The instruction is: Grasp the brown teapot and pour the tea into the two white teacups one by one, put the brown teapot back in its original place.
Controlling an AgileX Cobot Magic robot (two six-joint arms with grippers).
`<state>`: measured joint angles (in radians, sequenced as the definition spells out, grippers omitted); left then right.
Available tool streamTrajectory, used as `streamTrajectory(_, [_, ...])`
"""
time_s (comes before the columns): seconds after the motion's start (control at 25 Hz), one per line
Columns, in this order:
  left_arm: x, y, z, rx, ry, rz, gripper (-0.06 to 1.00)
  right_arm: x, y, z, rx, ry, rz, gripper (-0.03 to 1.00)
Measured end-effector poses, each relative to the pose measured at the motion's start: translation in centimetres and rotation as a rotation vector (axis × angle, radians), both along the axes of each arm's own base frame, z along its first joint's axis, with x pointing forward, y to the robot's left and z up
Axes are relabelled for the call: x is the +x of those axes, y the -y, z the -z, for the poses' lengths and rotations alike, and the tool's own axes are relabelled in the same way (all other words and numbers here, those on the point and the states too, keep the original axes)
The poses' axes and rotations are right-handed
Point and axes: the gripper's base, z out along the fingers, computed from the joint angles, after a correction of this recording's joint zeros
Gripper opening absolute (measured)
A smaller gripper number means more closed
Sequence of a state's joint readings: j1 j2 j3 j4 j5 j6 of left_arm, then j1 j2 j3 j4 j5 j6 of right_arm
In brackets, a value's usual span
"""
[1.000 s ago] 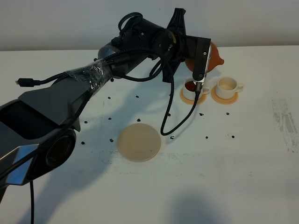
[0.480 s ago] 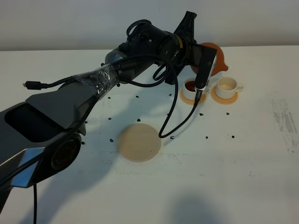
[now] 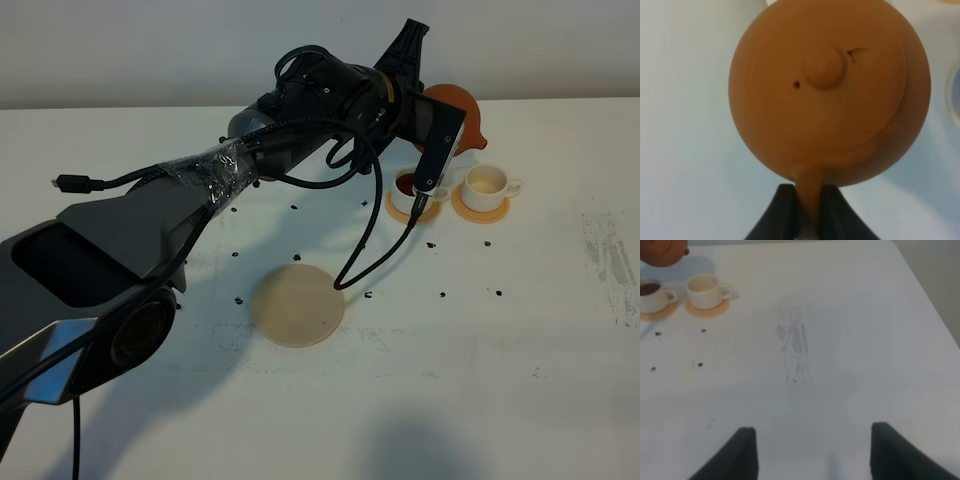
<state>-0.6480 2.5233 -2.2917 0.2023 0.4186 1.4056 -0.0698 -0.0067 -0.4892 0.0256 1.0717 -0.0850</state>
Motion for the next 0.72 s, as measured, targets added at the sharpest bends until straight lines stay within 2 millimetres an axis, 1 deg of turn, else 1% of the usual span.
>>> streamTrajectory(0.44, [0.0, 0.2, 0.1, 0.052, 0.039, 0.051, 0.09, 0.0, 0.0, 0.0, 0.000, 0.000, 0.000, 0.52])
streamTrajectory(0.72, [-0.1, 0.7, 1.3, 0.069, 0.053, 0.071, 0.09, 0.0, 0.0, 0.0, 0.000, 0.000, 0.000, 0.52])
